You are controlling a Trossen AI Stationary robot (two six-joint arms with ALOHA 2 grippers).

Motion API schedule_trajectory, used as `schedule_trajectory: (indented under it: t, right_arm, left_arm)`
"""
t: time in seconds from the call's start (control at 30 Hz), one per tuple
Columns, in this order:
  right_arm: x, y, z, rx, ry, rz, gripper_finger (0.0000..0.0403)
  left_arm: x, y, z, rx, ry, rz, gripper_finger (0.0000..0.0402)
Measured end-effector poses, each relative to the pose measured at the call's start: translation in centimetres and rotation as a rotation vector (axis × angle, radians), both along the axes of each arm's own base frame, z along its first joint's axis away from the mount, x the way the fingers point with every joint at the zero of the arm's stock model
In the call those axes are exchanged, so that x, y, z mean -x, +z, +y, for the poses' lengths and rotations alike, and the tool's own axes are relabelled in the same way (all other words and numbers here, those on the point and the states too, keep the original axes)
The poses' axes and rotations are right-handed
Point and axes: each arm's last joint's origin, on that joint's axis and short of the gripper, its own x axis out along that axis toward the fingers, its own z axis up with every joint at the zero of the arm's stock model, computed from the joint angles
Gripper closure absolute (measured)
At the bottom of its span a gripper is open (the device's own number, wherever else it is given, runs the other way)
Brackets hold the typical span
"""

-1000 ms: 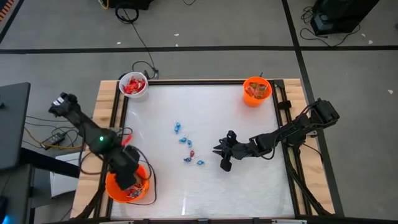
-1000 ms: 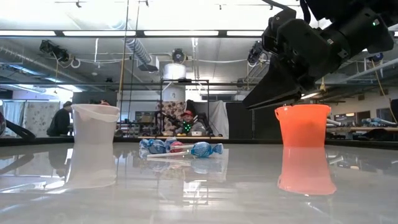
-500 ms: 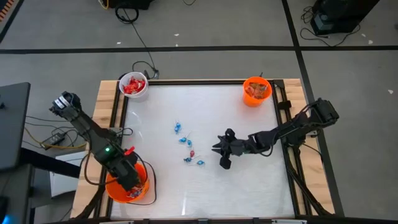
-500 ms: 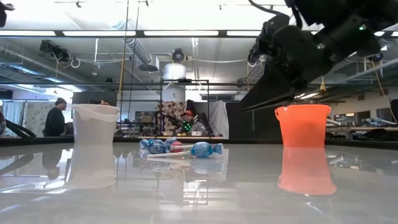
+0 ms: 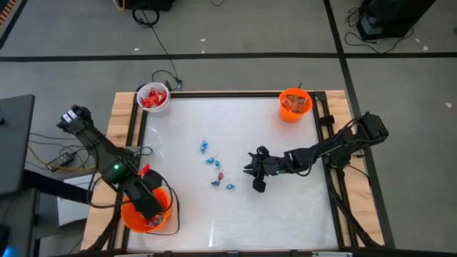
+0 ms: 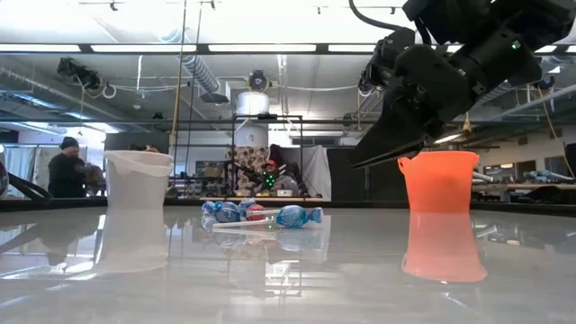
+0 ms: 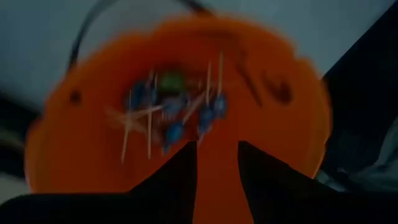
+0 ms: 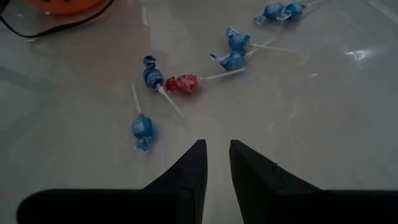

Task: Sort candy by brand, put in halloween buckets
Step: Put the blue lollipop into the bottom orange bucket

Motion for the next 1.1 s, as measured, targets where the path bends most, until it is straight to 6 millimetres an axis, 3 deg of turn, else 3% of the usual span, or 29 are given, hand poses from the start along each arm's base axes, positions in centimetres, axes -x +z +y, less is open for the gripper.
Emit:
schedule_trajectory:
  t: [0.13, 0.33, 0.6, 0.77, 0.93, 1.1]
  right_arm:
    - [0.0, 0.0, 0.0, 0.009, -0.005, -0.001, 0.0320]
    - [0.0, 0.0, 0.0, 0.018, -0.004, 0.006, 0.0320]
    - [0.0, 0.0, -0.1, 0.021, -0.008, 0.004, 0.0320]
    - [0.0, 0.0, 0.0, 0.011, -0.010, 0.004, 0.0320]
    - [0.0, 0.0, 0.0, 0.003, -0.002, 0.004, 0.0320]
    - [0.1, -0.1, 0.0, 0.007, -0.003, 0.012, 0.0320]
  left_arm:
    - [-0.5, 0.6, 0.2, -0.013, -0.010, -0.054, 0.0279]
    - [-1.1, 3.4, 0.2, 0.002, -0.005, -0.176, 0.0279]
    - [-2.8, 5.0, 1.9, -0.341, 0.124, -0.505, 0.0279]
    - [-4.8, 3.4, 3.1, -0.500, 0.086, -0.480, 0.0267]
    - [-7.2, 0.3, 5.1, -0.576, 0.032, -0.385, 0.0209]
    - [-10.2, -2.6, 7.9, -0.637, -0.005, -0.414, 0.0155]
